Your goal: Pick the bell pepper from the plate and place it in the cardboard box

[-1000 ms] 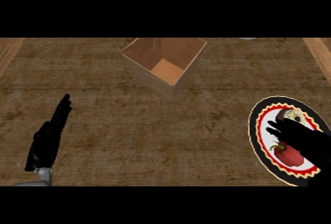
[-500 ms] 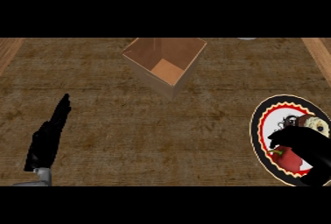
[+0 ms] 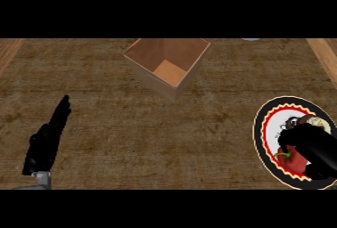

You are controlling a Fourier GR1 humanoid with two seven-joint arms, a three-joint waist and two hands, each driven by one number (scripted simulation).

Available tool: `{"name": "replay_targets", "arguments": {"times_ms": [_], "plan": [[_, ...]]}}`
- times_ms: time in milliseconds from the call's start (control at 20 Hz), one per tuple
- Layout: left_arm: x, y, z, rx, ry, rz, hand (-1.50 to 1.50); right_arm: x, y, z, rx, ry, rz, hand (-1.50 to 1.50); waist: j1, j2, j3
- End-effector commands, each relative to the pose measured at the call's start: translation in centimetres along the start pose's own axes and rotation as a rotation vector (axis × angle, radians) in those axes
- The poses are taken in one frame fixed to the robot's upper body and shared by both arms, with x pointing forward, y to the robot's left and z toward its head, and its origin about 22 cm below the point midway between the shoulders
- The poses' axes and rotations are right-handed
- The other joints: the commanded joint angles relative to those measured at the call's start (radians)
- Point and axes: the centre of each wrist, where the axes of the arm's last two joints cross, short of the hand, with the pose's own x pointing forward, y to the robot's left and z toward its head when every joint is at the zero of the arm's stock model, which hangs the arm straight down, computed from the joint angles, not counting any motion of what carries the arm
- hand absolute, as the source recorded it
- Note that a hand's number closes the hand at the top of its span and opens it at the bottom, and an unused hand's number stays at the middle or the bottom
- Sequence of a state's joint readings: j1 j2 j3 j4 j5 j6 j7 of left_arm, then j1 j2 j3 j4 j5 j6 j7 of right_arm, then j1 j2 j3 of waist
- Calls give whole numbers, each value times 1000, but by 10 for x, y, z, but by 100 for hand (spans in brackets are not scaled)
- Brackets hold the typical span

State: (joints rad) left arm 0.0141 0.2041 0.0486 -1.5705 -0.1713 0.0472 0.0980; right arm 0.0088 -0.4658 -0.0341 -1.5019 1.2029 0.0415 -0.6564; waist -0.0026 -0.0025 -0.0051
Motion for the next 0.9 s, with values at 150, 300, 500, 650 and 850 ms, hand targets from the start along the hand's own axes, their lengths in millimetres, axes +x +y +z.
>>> {"name": "replay_targets", "arguments": {"times_ms": [150, 300, 500, 650, 850], "plan": [[1, -9, 0, -42, -26, -3, 0, -36, -41, -70, -21, 254, -133, 150, 43, 10, 5], [13, -21, -11, -53, -46, 2, 0, -50, -50, -103, -13, 400, -199, 150, 63, 20, 7], [2, -6, -9, -30, -27, -12, 0, -77, -87, -123, -92, 416, -174, 150, 33, 11, 6], [7, 11, 4, -13, 1, -19, 0, -64, -92, -142, -156, 382, -238, 150, 22, 5, 6], [10, -1, -6, -19, -2, 0, 0, -60, -128, -149, -314, 172, -437, 150, 9, 0, 5]]}}
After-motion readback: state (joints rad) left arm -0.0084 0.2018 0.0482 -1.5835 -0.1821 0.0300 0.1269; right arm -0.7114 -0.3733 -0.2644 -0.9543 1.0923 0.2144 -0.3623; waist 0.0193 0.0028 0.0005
